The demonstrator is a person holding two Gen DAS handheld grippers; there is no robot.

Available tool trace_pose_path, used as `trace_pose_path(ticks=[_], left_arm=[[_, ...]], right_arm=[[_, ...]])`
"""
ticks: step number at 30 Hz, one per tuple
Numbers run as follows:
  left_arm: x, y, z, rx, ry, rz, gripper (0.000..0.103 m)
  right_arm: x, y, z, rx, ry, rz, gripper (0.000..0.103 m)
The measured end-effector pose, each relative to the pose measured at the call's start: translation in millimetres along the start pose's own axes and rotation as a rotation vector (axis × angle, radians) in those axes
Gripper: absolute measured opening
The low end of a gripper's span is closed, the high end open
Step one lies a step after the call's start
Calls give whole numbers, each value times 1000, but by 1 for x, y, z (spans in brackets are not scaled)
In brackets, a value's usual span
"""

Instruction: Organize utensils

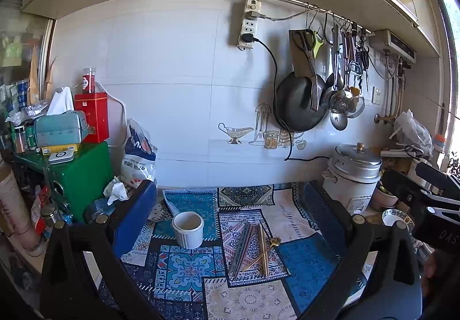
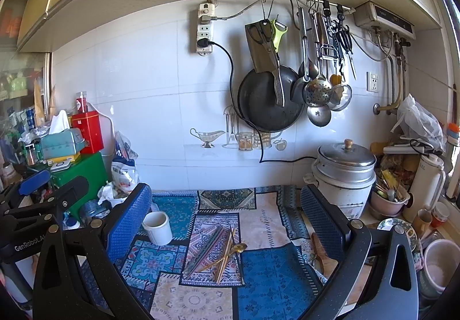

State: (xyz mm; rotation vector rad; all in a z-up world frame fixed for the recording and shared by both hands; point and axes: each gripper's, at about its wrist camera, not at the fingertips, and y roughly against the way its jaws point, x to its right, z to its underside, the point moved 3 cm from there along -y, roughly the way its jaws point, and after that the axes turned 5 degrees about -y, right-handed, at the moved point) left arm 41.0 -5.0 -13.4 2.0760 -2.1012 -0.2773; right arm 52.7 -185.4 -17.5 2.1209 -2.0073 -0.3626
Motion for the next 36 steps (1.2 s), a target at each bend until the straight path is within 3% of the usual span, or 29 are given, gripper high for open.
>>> trace_pose_path(ticks=[6,13,21,29,32,36], left_arm=[[3,-21,3,-40,1,-3,102],[5,-68,24,-131,1,-41,102],[1,-147,74,-328,43,-34,102],[14,-228,138,-561,9,-20,102],[20,-258,164,-643,7,-9,99],[31,-290,195,-753,-12,15,85]], right_arm=[[5,-16,4,-33,-3,-4,103],[17,-63,21,-143,-2,-5,103],[52,-137,56,-323,-11,28,103],[96,-214,103,-532,-29,73,102],[108,-241,123,-631,-43,53,96],[118,-272,149,-761,-59,12,76]])
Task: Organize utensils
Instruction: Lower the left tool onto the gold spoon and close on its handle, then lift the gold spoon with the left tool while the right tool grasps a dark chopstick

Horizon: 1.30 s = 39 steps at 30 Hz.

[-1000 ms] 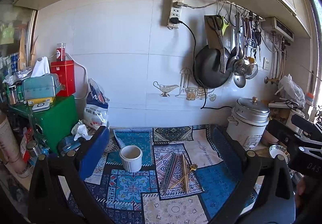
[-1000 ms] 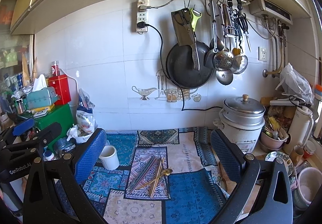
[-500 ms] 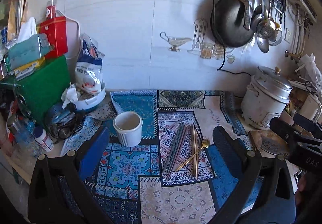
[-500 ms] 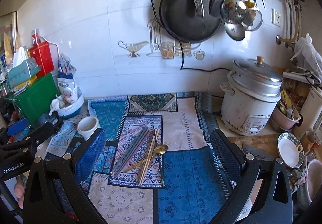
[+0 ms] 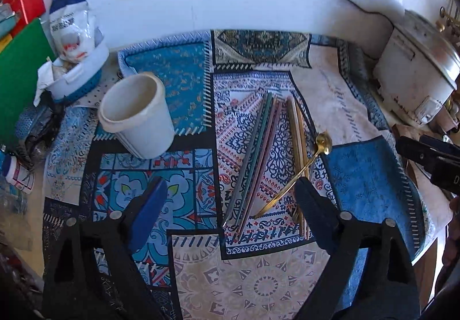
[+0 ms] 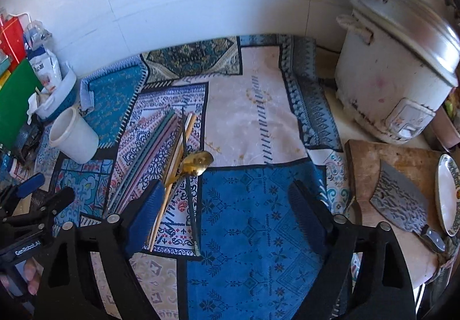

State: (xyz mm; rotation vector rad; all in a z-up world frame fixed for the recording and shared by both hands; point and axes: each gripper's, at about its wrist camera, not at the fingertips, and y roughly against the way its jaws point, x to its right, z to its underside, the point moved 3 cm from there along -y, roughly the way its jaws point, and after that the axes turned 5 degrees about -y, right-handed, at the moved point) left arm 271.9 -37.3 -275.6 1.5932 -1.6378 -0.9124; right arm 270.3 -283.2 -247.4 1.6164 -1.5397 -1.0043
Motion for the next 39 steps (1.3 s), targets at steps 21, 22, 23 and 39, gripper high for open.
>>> trace_pose_path(ticks=[21,22,23,39], left_arm=[[106,-112,-45,-242,-243,271,41],[109,-115,-47,-243,-251,261,41],[113,-119,-49,-246,-266,248,41],[143,-151,-56,-302,-378,147,32]], right_arm=[[45,-57,-27,-163,4,-27,63],[48,-56,-27,-161,-2,-26,63],[51,-56,-28,-160,-10,-25,63],[87,-42,-37,-117,-88,13,63]])
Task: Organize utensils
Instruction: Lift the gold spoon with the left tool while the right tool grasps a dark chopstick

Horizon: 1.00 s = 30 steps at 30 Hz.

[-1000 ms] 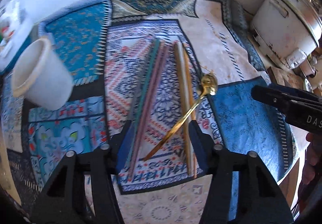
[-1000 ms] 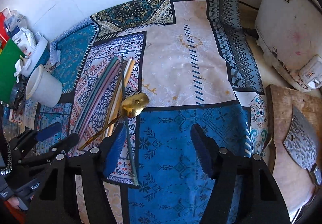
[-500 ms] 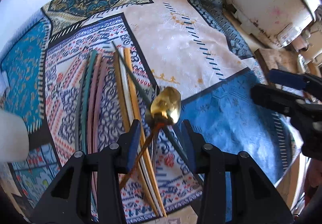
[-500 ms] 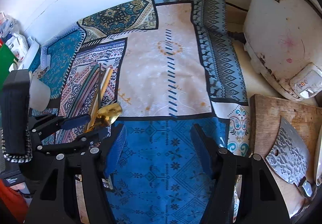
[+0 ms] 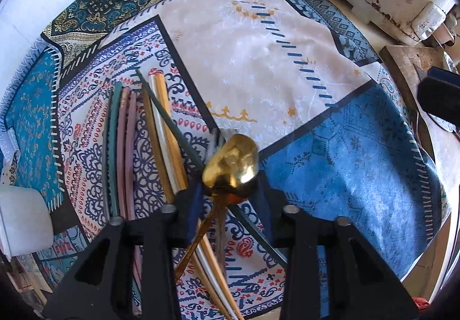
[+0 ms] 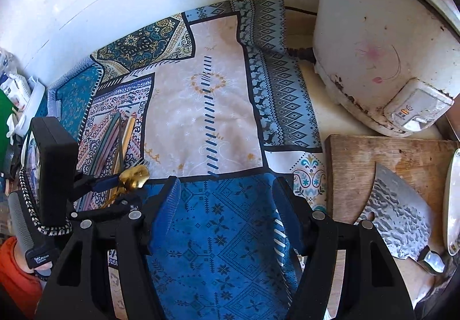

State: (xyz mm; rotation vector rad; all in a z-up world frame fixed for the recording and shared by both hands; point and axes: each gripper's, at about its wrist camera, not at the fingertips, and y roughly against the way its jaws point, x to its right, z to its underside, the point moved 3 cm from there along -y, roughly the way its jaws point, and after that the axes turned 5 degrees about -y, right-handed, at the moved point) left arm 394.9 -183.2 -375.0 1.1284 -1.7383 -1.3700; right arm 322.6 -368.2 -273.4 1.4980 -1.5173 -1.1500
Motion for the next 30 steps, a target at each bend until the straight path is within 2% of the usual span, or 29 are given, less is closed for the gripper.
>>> trace_pose_path(ticks=[7,16,18,19,22,30], left_arm=[[-9,18,6,33,49,58,32],[-51,81,35,143,139,105,31],[-52,97,43,171,169,101,31],[-40,102,50,185,185,94,31],[-44,104,50,223,228,85,30],[-73,127,72,298,352,86,29]], right_arm=[[-3,-2,4,-12,29,1,63],[-25,-7,4,-24,80,-26,63],[-33,-7,3,-17,99,-37,63],[-39,-7,2,-14,111,-42,63],[-55,-12,1,-15,149,-52,63],[-102,-48,-2,-62,245,-91,62]])
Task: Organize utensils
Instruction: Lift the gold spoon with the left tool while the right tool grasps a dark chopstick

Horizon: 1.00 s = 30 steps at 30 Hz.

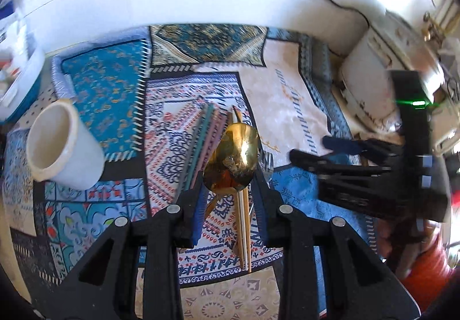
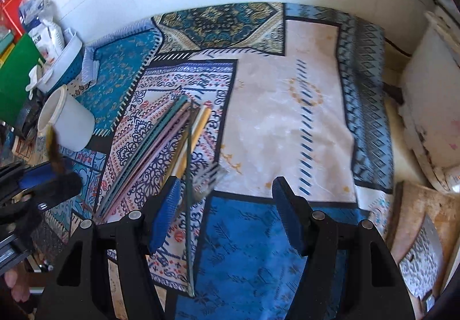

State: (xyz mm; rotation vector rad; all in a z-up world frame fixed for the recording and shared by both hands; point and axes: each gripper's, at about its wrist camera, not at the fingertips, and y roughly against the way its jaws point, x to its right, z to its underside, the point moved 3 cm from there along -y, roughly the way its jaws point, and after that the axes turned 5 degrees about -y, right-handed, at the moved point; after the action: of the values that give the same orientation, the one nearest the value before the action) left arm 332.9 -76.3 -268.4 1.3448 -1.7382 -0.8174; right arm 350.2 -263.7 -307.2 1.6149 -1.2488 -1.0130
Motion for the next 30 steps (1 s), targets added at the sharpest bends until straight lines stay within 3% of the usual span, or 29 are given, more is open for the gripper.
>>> trace_pose_path(ticks=[2,6,10,12,16,19,30], left_arm=[[-5,4,1,17,22,1,29],[-13,15,2,49,44,-11,29],[-18,20,2,67,67,5,29],[-19,22,2,72,70,5,29],[-20,26,3,79,67,9,29],[-20,31,2,91,68,10,29],[-23,56,-1,152,85,4,29]], right_arm=[[-6,-13,-4,-30,8,-15,62],[-16,-37,-9,-97,24,-37,45],[-22,-53,-10,-150,21,-54,44],[-23,-60,-10,-176,13,-66,33],[-26,-65,-9,-184,14,-62,24],[-28,-67,-11,-179,13,-65,8],[-28,-36,-15,-90,2,-78,5]])
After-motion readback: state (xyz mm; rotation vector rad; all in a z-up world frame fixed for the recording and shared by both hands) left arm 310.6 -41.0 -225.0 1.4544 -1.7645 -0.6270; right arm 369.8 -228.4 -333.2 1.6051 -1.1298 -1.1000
